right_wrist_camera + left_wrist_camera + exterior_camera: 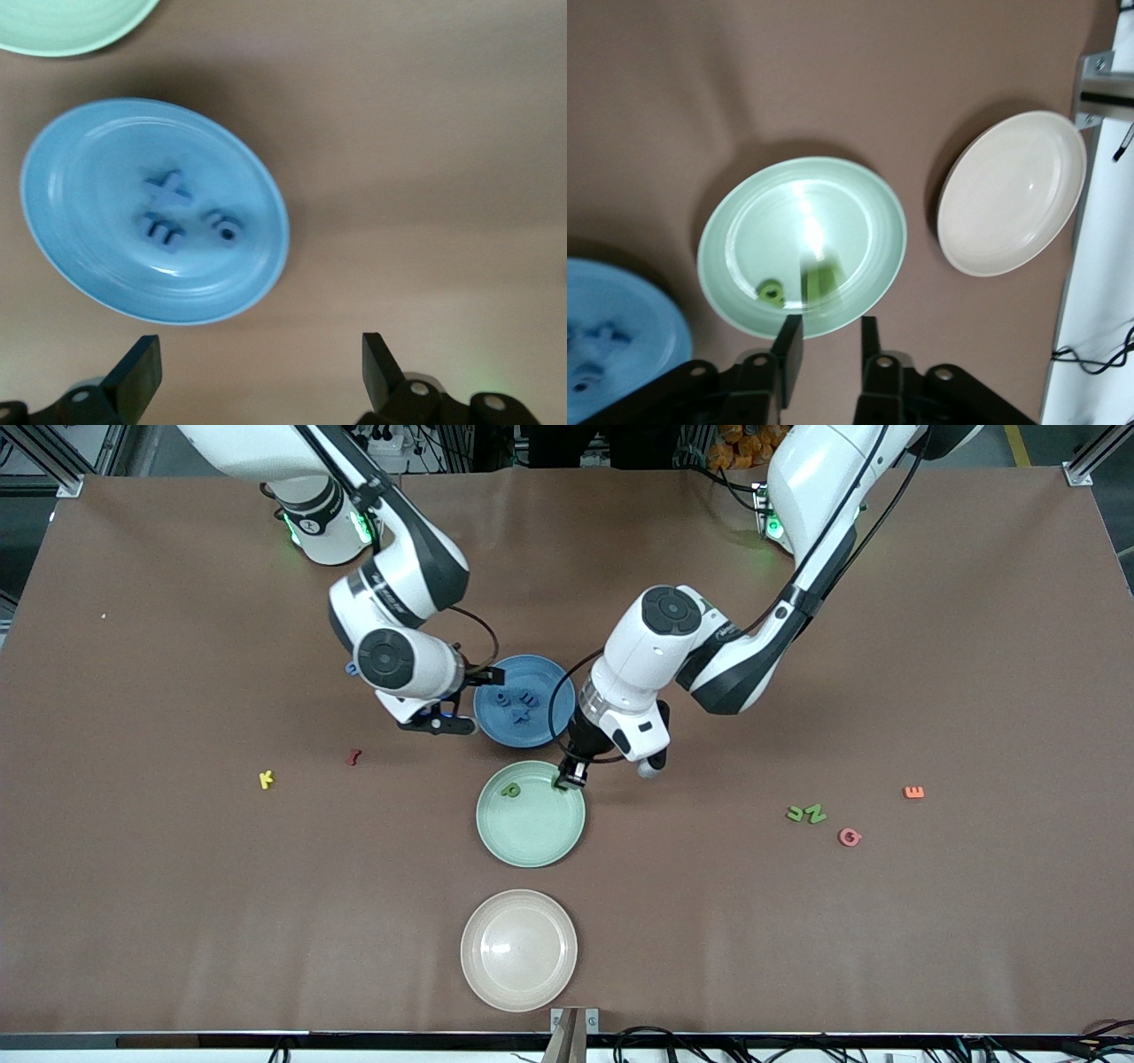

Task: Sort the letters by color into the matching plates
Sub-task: 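Place the 6 on the blue plate while the left gripper drops the B, then move the right gripper to the blue G while the left gripper withdraws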

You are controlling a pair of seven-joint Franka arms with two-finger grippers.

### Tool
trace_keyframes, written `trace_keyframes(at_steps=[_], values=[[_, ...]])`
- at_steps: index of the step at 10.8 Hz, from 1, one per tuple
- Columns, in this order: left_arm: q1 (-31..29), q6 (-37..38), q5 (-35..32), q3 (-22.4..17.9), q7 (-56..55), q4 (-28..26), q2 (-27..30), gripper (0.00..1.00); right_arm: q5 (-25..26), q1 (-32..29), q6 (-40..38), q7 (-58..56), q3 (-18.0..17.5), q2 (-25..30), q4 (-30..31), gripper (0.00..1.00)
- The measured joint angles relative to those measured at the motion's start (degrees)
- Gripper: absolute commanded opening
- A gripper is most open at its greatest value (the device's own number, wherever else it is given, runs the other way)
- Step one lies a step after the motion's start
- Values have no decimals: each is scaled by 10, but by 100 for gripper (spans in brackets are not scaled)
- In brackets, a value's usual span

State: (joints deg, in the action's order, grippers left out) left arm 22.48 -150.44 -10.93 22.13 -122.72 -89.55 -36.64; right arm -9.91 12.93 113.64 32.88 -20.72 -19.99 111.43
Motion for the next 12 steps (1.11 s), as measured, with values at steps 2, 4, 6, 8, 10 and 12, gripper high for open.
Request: trace_keyframes(at_steps=[2, 4, 6, 8, 10, 12], values=[[16, 0, 0, -23, 1, 21, -17, 100, 16, -25, -4, -73, 4, 41, 59, 100], [42, 0, 0, -43, 1, 27, -23, 100, 67, -32, -3, -97, 4, 68, 118, 100], [48, 0, 0, -52, 1, 28, -23, 100, 97, -35, -3, -122, 5, 93, 163, 100], [45, 16, 0, -79, 1, 27, -24, 100, 113, -50, 19, -154, 14, 109, 202, 100], [43, 58, 0, -106, 1, 27, -23, 100, 117, -71, 65, -193, 22, 111, 241, 100], [37, 102, 0, -127, 1, 27, -20, 100, 129, -90, 110, -213, 27, 111, 275, 100]])
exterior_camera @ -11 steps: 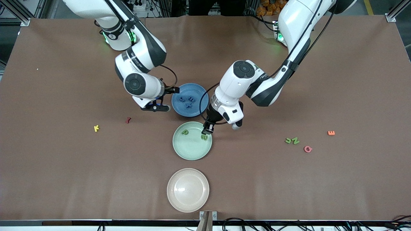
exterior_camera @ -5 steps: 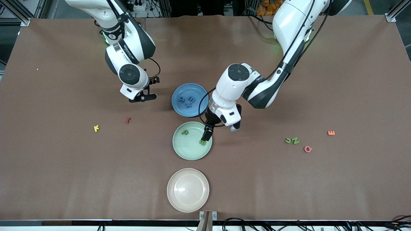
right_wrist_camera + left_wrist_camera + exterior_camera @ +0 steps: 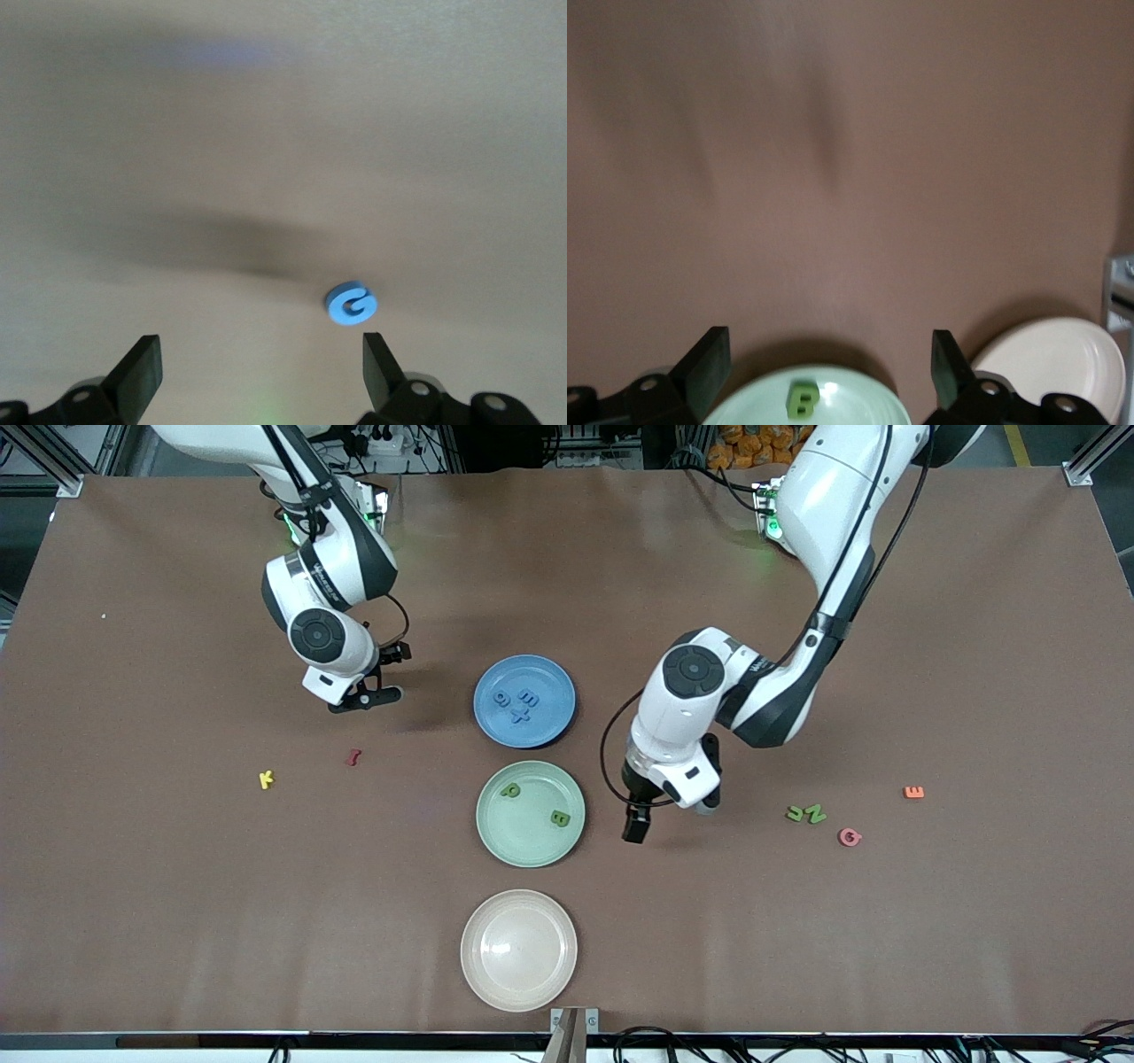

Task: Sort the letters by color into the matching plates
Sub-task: 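Move the right gripper to the blue G while the left gripper withdraws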

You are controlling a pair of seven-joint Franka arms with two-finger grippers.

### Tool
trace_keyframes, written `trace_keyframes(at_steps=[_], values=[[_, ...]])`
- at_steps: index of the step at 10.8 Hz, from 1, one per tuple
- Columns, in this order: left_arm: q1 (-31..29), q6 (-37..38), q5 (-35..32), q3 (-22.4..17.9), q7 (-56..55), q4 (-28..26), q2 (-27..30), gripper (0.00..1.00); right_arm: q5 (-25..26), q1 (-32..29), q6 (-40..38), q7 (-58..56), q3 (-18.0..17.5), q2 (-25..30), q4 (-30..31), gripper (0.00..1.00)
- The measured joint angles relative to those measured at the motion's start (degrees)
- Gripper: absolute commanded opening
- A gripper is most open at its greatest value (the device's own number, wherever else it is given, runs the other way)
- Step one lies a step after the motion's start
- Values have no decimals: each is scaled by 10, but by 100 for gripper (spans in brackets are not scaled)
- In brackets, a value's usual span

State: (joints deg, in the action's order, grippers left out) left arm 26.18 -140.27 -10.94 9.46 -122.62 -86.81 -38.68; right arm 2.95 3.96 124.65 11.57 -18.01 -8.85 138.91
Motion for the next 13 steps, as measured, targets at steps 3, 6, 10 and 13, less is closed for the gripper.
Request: trace_keyframes(at_steps=[3, 6, 10, 13], values=[[-36, 71, -1, -4, 51, -12, 4, 100, 14, -21, 60, -20, 1, 0, 39, 98], [-83, 91, -2, -3, 179, -76, 24, 100, 34, -28, 79, -20, 2, 0, 58, 94], [-114, 93, -2, 1, 295, -187, 90, 100, 50, -52, 108, -22, 6, -8, 76, 88], [-166, 47, -2, 33, 337, -276, 150, 100, 55, -54, 119, -22, 19, -22, 80, 83]])
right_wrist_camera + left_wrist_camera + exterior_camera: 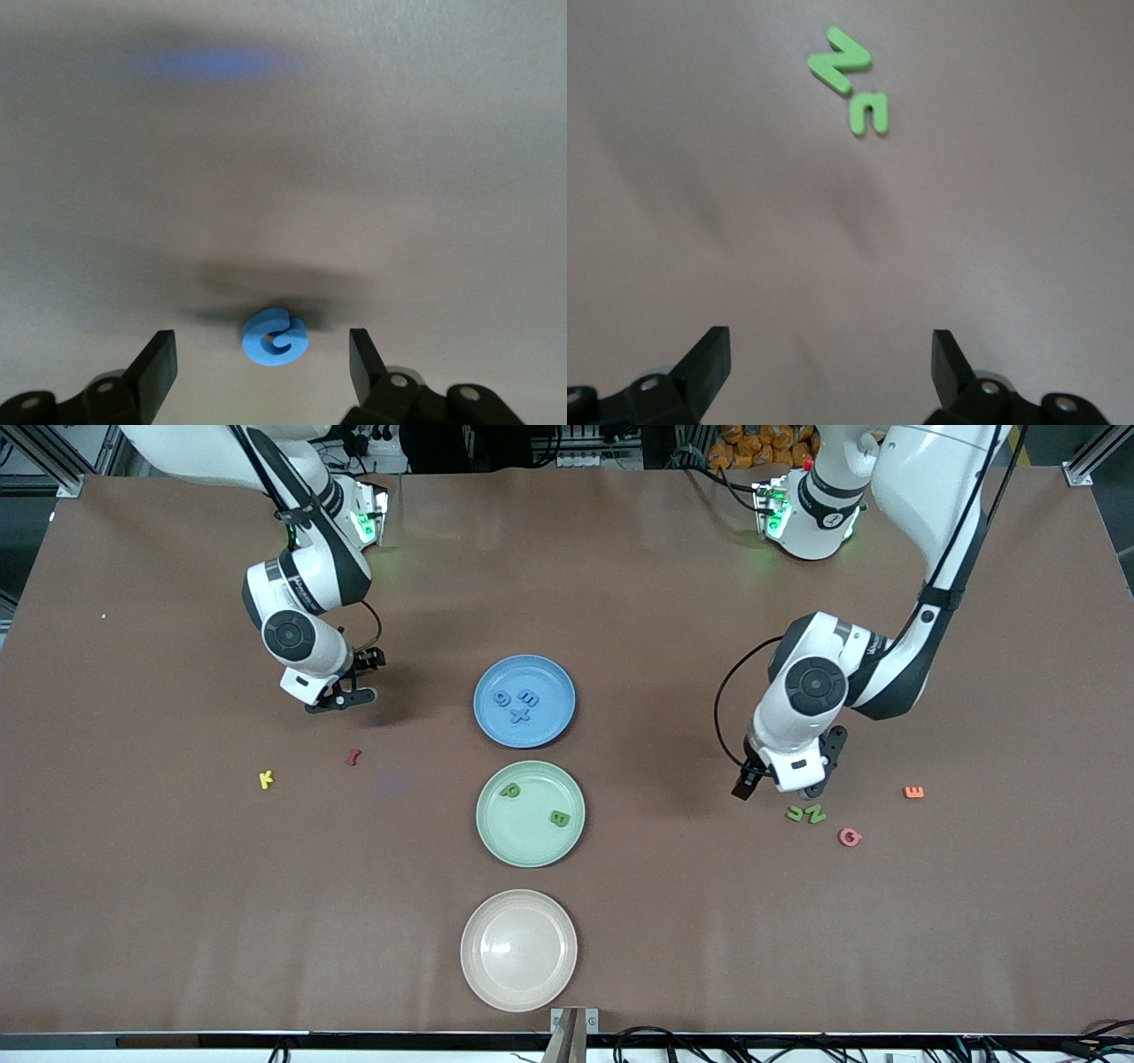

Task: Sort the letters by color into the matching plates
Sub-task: 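Move the right gripper to the blue G while the left gripper withdraws, then grasp the blue G with the right gripper while the left gripper reaches the green u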

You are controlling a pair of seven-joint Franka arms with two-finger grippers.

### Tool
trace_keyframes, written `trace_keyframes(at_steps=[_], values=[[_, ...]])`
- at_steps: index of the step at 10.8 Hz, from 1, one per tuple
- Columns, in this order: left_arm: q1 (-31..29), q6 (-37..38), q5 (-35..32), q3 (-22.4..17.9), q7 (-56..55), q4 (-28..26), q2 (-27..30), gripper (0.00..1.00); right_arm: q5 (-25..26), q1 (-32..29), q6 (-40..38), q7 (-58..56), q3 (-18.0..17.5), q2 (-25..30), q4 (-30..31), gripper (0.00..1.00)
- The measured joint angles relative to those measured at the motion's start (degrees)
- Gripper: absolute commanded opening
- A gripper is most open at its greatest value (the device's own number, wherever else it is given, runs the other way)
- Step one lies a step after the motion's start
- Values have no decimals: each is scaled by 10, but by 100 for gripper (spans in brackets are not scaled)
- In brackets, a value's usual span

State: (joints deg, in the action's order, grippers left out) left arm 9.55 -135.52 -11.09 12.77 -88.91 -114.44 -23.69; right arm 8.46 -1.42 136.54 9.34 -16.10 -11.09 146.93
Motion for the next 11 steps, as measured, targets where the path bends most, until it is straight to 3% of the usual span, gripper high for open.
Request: trace_keyframes(at_steps=[3, 7, 11], values=[[-46, -15, 0, 4, 26, -17, 5, 100, 4, -1, 20, 0, 10, -15, 13, 74], [-79, -22, 0, -1, 41, 28, -59, 100, 4, -1, 25, -1, 9, -16, 17, 47], [-79, -24, 0, -12, 64, 81, -125, 100, 5, -1, 23, -1, 10, -13, 17, 48]])
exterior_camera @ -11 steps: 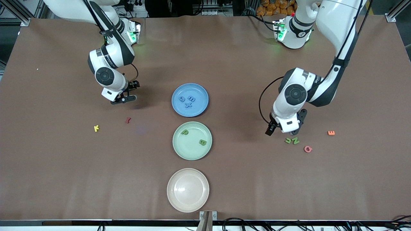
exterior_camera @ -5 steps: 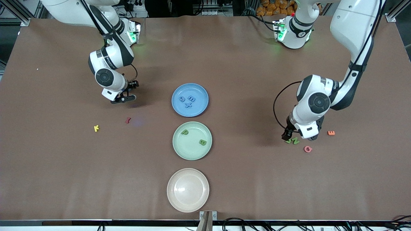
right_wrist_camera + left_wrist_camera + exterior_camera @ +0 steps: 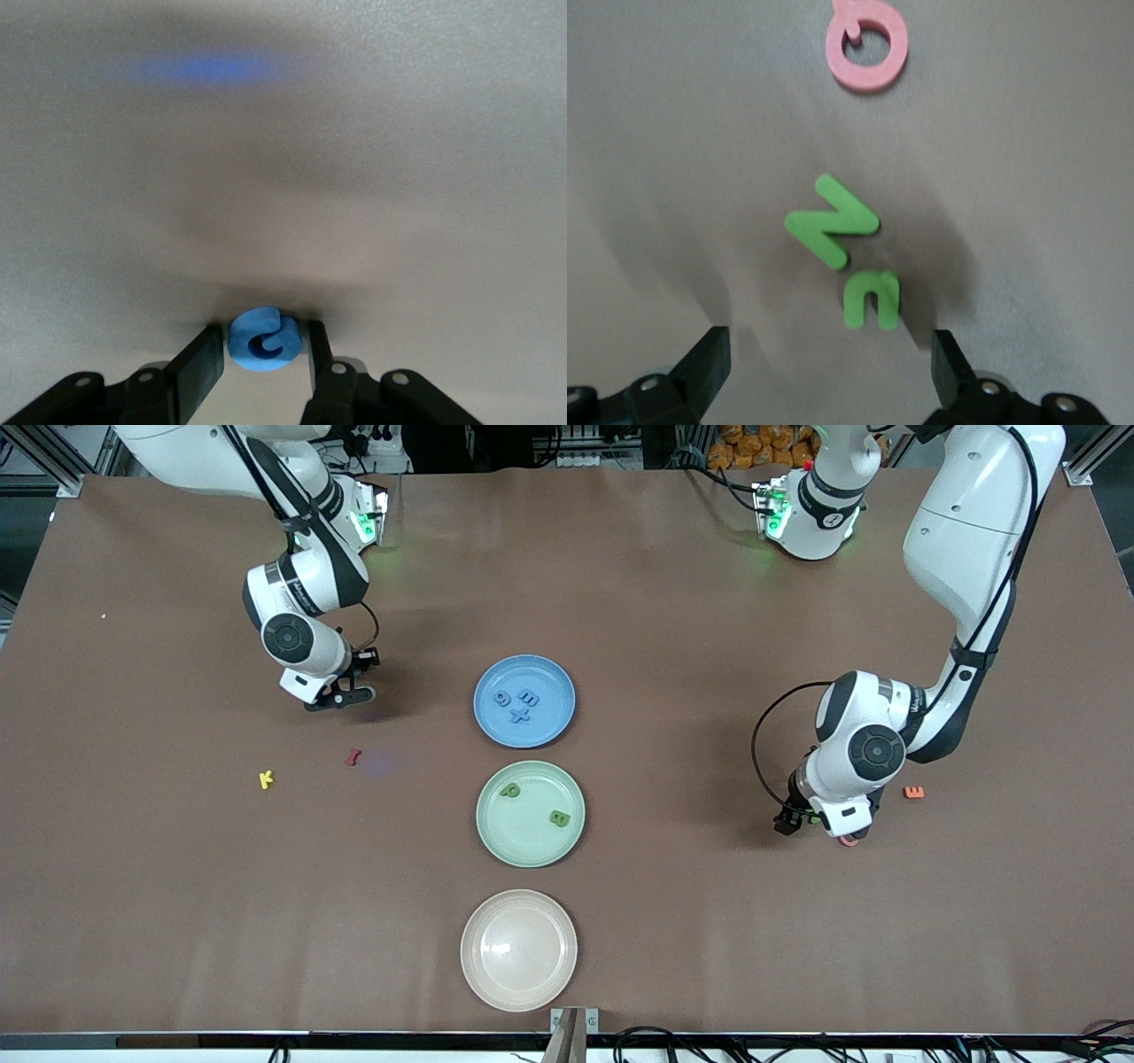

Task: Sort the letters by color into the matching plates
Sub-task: 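Grasp the blue G with the right gripper while the left gripper reaches the green u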

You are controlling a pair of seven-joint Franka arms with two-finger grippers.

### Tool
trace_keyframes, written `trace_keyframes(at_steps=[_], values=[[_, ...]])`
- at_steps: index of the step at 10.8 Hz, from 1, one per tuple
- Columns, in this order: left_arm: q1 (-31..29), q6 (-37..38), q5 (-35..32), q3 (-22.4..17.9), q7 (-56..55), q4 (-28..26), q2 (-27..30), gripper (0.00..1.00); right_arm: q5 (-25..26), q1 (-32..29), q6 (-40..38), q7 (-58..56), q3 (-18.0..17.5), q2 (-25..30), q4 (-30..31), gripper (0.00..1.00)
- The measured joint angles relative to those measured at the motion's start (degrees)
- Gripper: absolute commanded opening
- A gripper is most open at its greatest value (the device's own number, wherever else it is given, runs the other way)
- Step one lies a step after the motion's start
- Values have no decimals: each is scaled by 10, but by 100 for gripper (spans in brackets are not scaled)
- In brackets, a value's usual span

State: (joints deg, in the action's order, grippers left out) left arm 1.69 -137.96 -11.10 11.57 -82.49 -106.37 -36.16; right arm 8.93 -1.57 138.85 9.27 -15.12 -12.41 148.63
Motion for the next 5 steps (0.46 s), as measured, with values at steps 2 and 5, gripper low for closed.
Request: trace_keyframes(at_steps=[2, 5], values=[[0, 0, 0, -8, 6, 5, -3, 100, 0, -1, 0, 0, 1, 0, 0, 40], [0, 0, 0, -11, 6, 13, -8, 100, 0, -2, -1, 0, 1, 1, 0, 36]])
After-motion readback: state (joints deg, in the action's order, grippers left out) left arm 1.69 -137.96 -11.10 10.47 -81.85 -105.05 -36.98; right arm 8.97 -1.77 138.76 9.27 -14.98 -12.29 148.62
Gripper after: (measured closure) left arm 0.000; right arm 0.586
